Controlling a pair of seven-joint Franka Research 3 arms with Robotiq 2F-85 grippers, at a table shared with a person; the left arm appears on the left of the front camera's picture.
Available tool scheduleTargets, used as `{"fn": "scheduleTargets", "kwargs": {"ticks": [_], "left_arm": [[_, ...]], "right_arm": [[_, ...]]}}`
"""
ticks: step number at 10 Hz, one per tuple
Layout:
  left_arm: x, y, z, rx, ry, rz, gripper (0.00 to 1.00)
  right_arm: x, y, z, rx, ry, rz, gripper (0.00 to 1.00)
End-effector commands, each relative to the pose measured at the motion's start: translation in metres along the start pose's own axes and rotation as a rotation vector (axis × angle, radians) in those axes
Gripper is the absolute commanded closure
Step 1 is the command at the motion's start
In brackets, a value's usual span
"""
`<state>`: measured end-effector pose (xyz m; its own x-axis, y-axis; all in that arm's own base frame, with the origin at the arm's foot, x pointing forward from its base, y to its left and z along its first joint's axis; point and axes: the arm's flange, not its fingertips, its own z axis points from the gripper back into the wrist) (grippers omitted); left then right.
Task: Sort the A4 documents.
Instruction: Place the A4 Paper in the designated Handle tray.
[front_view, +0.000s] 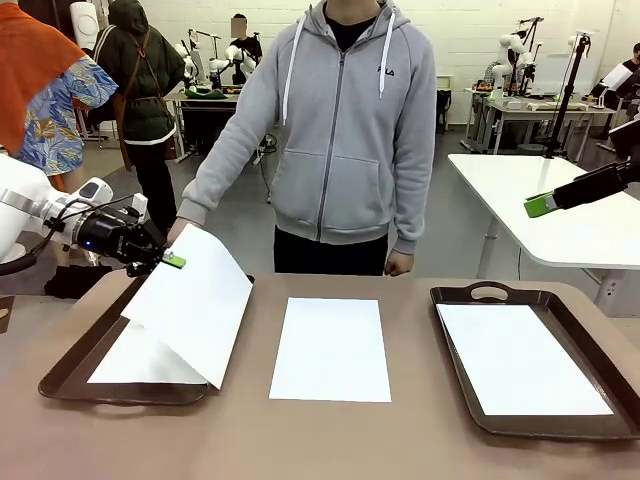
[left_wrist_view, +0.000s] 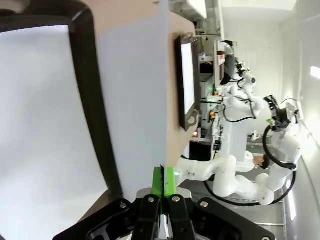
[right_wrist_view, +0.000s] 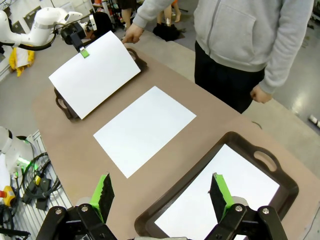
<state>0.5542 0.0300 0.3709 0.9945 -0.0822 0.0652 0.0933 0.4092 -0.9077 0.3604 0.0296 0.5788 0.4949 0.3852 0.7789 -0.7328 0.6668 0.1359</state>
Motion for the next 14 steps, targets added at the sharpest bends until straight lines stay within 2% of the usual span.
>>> {"fn": "scheduleTargets", "kwargs": {"ticks": [1, 4, 10, 14], "left_arm": [[0.012, 0.004, 0.011, 0.09, 0.052, -0.013, 0.99], [0.025, 0.013, 0.011, 0.179, 0.094, -0.012, 0.99], [0.02, 0.043, 0.026, 0.276, 0.047, 0.086, 0.99], [0.021, 0.049, 0.028, 0.346, 0.043, 0.122, 0.99]], "right_arm": [[-0.001, -0.001, -0.002, 0.01, -0.002, 0.0, 0.0], [-0.001, -0.001, -0.002, 0.01, -0.002, 0.0, 0.0], [-0.001, -0.001, -0.002, 0.01, -0.002, 0.0, 0.0], [-0.001, -0.001, -0.002, 0.01, -0.002, 0.0, 0.0]]}}
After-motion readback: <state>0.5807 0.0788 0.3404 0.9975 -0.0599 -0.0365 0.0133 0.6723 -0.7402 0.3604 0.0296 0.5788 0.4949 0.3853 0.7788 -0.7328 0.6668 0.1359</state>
